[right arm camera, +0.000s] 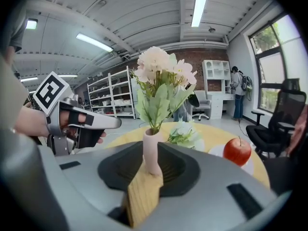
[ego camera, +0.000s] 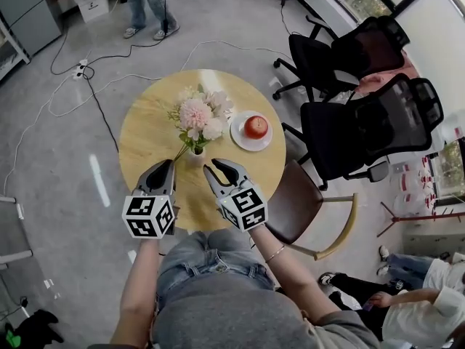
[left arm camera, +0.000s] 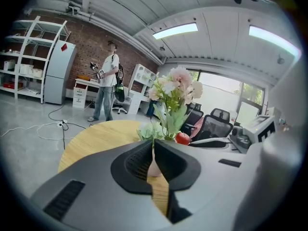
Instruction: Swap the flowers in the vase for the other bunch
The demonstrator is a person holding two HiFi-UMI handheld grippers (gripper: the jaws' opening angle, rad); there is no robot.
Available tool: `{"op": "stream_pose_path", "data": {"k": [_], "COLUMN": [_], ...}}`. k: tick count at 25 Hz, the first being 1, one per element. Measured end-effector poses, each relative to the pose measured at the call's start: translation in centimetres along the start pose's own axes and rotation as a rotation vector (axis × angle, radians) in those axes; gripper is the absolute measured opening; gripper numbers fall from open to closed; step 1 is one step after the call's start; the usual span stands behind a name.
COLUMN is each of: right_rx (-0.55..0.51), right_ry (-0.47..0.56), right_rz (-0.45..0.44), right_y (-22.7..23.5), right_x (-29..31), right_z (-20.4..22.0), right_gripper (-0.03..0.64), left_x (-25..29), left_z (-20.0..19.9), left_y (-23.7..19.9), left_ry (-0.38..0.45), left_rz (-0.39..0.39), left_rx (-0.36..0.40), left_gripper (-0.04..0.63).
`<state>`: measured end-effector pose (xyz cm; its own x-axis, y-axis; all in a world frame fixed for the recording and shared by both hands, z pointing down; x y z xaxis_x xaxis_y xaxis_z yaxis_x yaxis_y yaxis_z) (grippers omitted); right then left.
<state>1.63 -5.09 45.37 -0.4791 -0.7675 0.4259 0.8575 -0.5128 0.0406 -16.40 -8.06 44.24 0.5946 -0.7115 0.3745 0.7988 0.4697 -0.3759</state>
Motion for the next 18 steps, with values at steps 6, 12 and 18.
{"op": "stream_pose_path", "data": {"k": [6,12,18], "right_rx": [-0.013,-0.032,-0.071], "right_ry": [-0.017,-0.028,-0.037], "right_rz": [-0.016,-0.046,-0.074], "right_y": [0.4,0.9,1.4], "right_x": [1.1,2.0,2.9], "right_z": [0.3,-0.1,0.0], "right_gripper": [0.152,0.184,0.195], "left_x": [0.6,0.9,1.1], "left_z": [-0.1,-0.5,-0.3], "left_y": [-0.1,0.3,0.5], "left_ry": [-0.008,-0.018,-0.014], "left_rz": [0.002,-0.008,-0.045], "left_rx": [0.012,0.015,0.015], "left_gripper": [0.023,0.048,0.089]}}
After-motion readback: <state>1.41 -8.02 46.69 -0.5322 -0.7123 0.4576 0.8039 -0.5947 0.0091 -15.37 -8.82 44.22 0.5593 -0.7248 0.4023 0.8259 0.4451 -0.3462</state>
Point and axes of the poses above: the fingertips, and each gripper's own axes: x forward along the fingers, y to its right, z out of its underside, the point moved 8 cm from there along -x, backward along the fingers, and after that the axes turned 3 degrees about -x, right-handed, at the moved point
